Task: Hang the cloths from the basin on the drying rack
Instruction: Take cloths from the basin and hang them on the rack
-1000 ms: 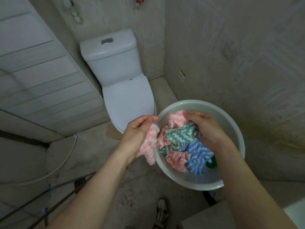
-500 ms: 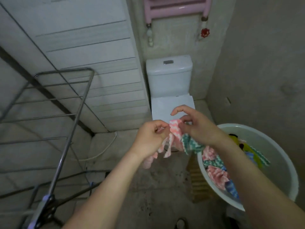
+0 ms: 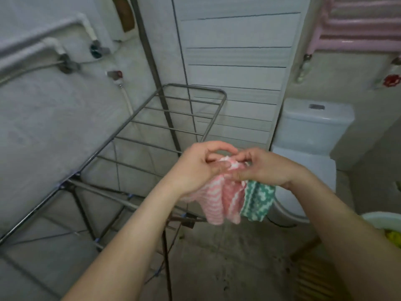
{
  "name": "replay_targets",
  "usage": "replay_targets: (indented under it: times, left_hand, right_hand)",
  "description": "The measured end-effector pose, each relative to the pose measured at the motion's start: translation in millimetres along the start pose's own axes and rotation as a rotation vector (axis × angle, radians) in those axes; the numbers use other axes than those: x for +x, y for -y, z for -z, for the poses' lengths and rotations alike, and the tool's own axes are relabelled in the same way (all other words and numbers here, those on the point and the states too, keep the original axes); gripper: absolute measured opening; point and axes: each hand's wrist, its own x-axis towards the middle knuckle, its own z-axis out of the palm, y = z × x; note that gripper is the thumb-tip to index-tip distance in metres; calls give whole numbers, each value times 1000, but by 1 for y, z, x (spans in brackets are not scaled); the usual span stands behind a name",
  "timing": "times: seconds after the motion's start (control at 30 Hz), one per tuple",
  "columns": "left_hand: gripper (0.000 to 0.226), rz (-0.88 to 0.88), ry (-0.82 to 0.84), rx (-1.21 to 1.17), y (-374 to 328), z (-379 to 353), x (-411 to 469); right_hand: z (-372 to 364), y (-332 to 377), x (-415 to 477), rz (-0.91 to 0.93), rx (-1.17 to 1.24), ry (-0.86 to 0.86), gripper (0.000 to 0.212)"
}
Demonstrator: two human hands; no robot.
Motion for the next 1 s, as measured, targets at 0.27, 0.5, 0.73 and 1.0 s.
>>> replay_targets:
  times: [0.27,0.5,0.73,1.0]
  left_hand:
    - [18,244,58,529,50,108,-47]
    - [13,271,-278,-33,108,176,-106]
    - [10,202,-612,-399,130,214,-138]
    - [21,507,-537,312,233,206,-105]
  right_hand:
    - [-36,38,65,86,-202,-116,23]
    - [-80,50,81,-16,-160,-33,31]
    - [-145,51,105,-216,333,215,26]
    - [-199,-22,161,-423,18,-57,24]
